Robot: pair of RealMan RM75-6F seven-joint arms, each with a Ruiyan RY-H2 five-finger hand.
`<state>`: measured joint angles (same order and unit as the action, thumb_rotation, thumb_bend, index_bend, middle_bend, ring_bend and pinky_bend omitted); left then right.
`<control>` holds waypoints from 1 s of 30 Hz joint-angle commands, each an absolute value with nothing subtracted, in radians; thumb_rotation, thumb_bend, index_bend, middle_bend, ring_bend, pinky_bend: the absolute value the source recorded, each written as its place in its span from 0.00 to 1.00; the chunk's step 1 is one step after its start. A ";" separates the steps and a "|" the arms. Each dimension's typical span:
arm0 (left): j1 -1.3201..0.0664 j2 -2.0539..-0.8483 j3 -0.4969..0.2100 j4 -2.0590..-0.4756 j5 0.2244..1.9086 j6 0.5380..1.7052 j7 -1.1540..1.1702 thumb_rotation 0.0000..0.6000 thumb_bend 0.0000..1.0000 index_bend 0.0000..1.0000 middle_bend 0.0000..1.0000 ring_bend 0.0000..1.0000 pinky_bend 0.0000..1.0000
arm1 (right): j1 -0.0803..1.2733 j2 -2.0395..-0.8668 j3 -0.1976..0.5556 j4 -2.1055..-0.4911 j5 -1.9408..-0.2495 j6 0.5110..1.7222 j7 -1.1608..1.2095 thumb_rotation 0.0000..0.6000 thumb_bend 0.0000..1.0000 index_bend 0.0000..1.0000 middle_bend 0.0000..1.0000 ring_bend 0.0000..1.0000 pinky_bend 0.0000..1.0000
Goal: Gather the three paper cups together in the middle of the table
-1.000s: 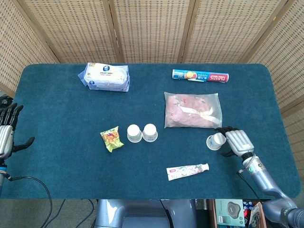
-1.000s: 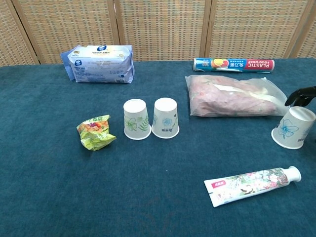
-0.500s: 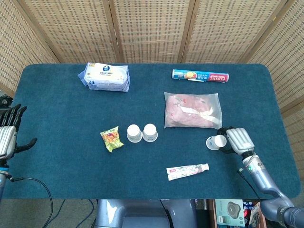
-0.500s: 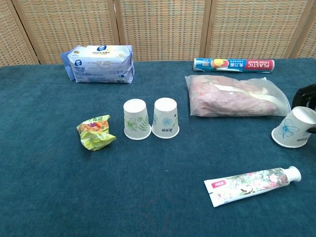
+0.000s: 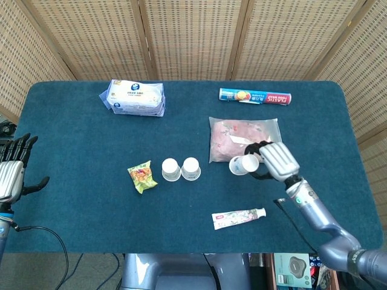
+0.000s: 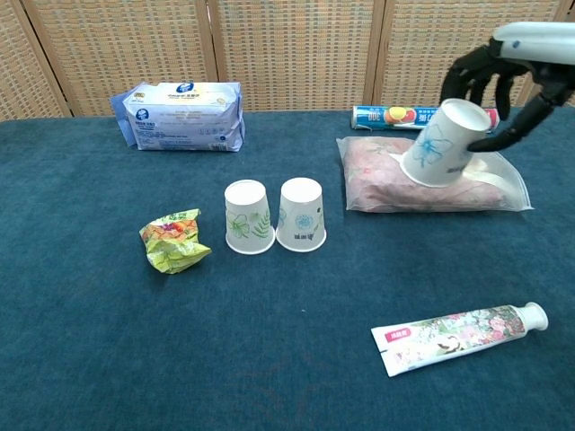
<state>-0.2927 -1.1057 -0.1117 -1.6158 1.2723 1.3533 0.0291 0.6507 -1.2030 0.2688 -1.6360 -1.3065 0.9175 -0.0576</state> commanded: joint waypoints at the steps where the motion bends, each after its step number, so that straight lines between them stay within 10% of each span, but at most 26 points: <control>1: -0.291 -1.106 -0.114 -1.614 1.270 1.350 0.027 1.00 0.26 0.00 0.00 0.00 0.00 | 0.759 -1.189 0.339 -1.711 -1.152 0.837 -0.194 1.00 0.43 0.44 0.53 0.43 0.56; 30: -0.294 -1.101 -0.139 -1.589 1.255 1.290 -0.003 1.00 0.26 0.00 0.00 0.00 0.00 | 1.145 -1.474 0.294 -1.705 -0.604 0.956 -0.684 1.00 0.43 0.44 0.53 0.43 0.56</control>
